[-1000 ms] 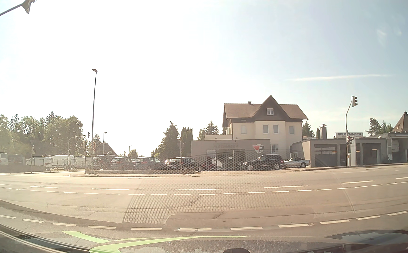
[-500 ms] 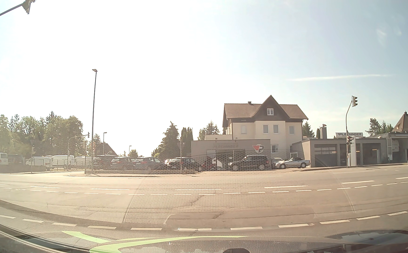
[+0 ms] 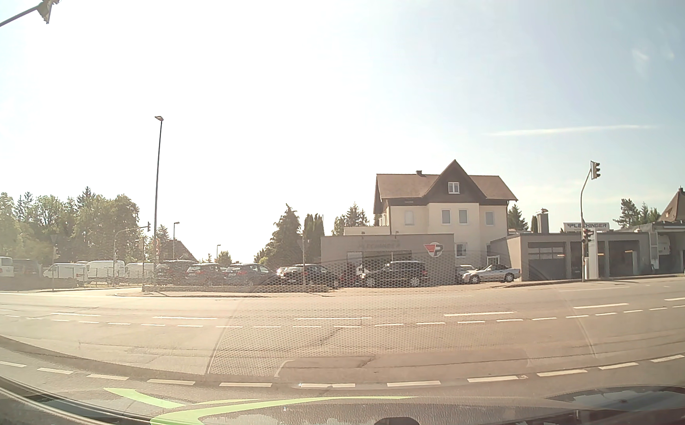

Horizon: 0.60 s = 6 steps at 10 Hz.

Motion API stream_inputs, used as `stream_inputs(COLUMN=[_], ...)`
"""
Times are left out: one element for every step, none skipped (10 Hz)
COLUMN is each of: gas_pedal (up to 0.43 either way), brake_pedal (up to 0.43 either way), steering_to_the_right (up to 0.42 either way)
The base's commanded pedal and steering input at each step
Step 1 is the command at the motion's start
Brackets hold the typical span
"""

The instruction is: Follow the waypoints while adhering to traffic rules and regulations

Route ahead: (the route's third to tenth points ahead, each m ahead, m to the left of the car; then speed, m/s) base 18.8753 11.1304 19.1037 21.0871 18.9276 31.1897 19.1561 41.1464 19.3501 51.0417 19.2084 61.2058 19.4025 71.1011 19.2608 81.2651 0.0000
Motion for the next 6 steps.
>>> stream_inputs(gas_pedal=[0.0,0.0,0.0,0.0,0.0,0.0], brake_pedal=[0.354,0.354,0.354,0.354,0.354,0.354], steering_to_the_right=[-0.002,-0.002,-0.002,-0.002,-0.002,-0.002])
